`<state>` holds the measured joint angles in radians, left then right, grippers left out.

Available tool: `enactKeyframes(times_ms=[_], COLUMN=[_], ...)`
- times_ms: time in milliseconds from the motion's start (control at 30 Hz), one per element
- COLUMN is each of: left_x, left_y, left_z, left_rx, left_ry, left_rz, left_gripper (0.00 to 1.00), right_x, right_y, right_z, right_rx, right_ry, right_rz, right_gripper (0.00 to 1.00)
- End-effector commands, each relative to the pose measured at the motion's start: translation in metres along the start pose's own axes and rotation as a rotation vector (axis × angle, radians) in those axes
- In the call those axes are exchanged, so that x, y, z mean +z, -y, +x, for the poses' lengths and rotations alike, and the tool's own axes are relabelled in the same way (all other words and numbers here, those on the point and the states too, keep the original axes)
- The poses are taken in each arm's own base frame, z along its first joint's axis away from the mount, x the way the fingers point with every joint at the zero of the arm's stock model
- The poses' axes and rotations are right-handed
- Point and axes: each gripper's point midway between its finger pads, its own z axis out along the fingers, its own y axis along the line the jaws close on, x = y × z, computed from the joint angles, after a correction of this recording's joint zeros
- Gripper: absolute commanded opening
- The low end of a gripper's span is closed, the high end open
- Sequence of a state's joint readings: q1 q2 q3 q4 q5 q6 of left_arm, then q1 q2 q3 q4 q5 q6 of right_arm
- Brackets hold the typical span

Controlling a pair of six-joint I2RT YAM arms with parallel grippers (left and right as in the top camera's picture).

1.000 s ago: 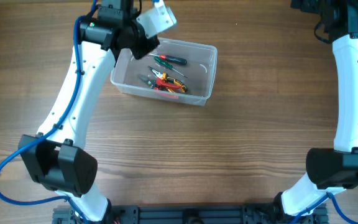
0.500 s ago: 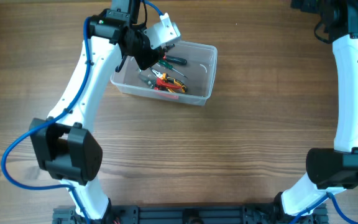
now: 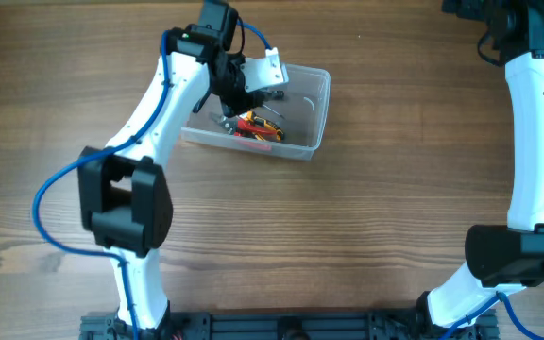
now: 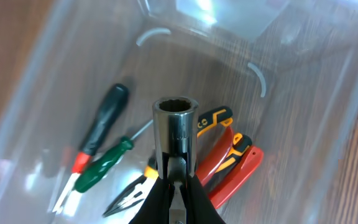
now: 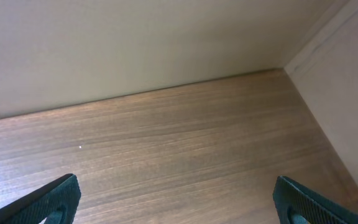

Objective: Pack container
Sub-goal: 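Lower the wrench into the container and open the left gripper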

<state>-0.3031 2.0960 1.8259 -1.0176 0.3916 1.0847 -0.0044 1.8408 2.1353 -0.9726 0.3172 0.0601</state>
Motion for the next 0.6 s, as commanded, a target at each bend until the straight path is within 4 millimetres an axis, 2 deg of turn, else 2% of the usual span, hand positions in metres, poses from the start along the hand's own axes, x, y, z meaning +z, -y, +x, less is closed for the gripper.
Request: enactKeyframes(times_ms=[0,133,233,333,400,433,467,500,533,567], left_x=[0.0213,0.0272,0.0272,0.0273,0.0272,0.0272,0.0272,0.0272,0.0271,0.0266], left_y=[0.0011,0.0014,0.0004,0.0,0.0,0.0,0.0001,0.0001,0.0,0.0], left_z=[0.0029,0.0062,0.0057,0.0054,0.0054,0.0054,0.0054,0.0054,0.0053,0.0048], left_rx=[0.023,0.018,0.02,0.021,0.02,0.02,0.019,0.017,0.015,0.014], left_ry=[0.006,0.0,0.002,0.003,0.003,0.003,0.003,0.003,0.003,0.004], left_rz=[0.052,0.062,0.059,0.057,0.057,0.057,0.057,0.057,0.057,0.056], left_gripper=[0.05,0.06,0.14,0.18,0.28,0.34,0.49,0.56,0.91,1.0], right_x=[-0.004,-0.004,-0.004,-0.004,-0.004,-0.004,-0.0036,-0.0036,-0.0036,-0.0036], right_y=[-0.0022,-0.002,-0.002,-0.002,-0.002,-0.002,-0.0021,-0.0021,-0.0021,-0.0021], right_z=[-0.0029,-0.0029,-0.0029,-0.0028,-0.0029,-0.0029,-0.0028,-0.0027,-0.0027,-0.0028], right_rx=[0.018,0.018,0.018,0.018,0.018,0.018,0.018,0.018,0.018,0.018], right_ry=[0.011,0.011,0.011,0.011,0.011,0.011,0.01,0.01,0.01,0.011], right_rz=[-0.007,-0.006,-0.006,-0.006,-0.006,-0.006,-0.006,-0.006,-0.006,-0.006], right_gripper=[1.0,1.0,1.0,1.0,1.0,1.0,1.0,1.0,1.0,1.0])
